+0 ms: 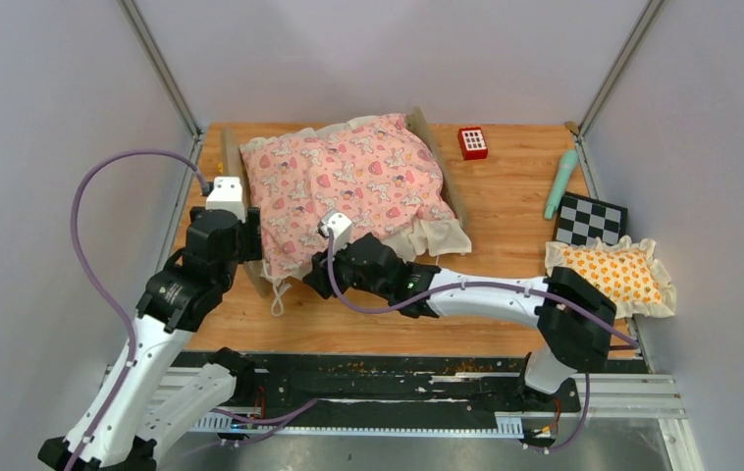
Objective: Set up the pet bed
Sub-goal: Cross the ropes on the bed frame, then tie the ropes to the bed frame.
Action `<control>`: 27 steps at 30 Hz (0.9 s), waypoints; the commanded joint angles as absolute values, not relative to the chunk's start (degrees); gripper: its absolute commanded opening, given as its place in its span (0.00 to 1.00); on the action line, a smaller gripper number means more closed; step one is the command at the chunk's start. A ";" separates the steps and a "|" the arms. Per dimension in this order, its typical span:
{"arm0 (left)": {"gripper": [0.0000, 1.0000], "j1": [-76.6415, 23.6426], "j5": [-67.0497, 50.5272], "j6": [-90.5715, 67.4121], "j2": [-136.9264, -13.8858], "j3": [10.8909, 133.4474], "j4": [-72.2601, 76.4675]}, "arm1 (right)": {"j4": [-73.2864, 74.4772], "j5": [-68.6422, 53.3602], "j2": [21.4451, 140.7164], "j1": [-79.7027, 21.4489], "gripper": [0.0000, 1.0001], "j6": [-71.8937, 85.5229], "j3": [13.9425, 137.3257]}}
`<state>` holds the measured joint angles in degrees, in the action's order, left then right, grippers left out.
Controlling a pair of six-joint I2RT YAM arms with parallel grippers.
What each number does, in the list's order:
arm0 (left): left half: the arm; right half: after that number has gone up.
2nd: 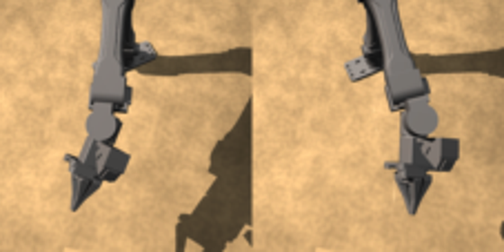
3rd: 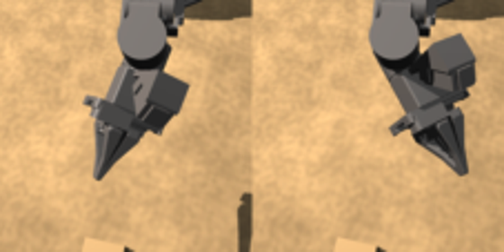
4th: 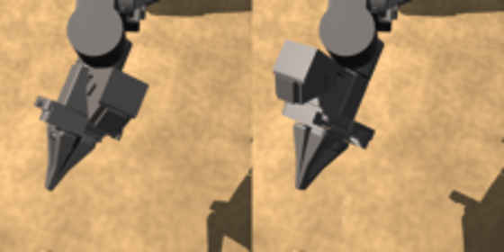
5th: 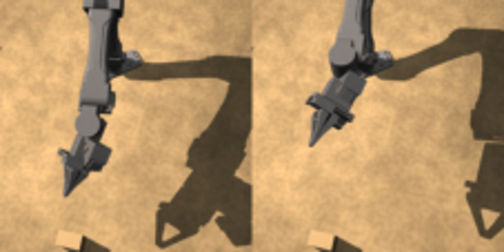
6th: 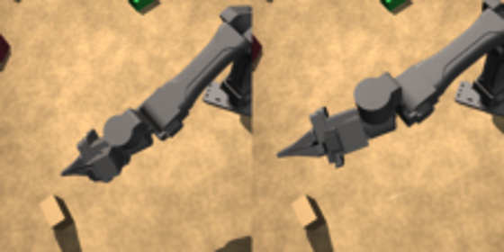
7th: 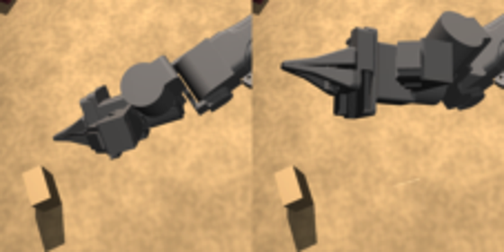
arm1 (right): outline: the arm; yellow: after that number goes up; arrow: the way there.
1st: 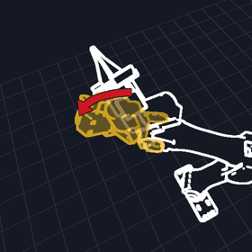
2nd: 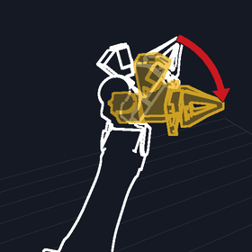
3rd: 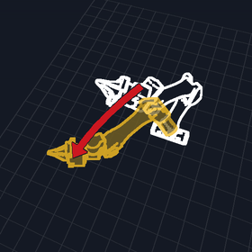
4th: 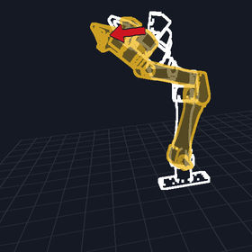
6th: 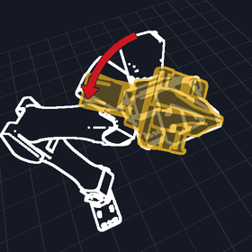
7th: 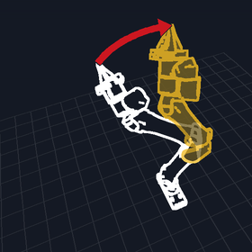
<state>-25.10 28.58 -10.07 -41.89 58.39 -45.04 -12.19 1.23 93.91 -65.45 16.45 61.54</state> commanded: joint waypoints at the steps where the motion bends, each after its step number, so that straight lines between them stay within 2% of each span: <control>1: 0.72 -25.14 33.31 -15.43 -43.85 55.12 -37.77 | -12.61 4.32 88.42 -66.64 0.39 15.28 57.93; 11: 0.53 -25.14 36.37 -19.82 -45.46 45.54 -29.62 | -22.47 3.03 86.40 -70.02 0.39 9.49 47.53; 15: 0.42 -25.07 37.14 -20.12 -45.64 43.50 -28.28 | -32.63 3.95 88.13 -71.32 0.40 6.52 41.37; 19: 0.39 -25.14 37.73 -19.95 -46.52 41.34 -25.91 | -47.19 2.42 92.13 -71.50 0.40 1.81 35.84; 27: 0.26 -25.14 38.73 -19.43 -50.43 40.33 -22.81 | -57.95 0.89 98.68 -71.53 0.41 -2.68 33.80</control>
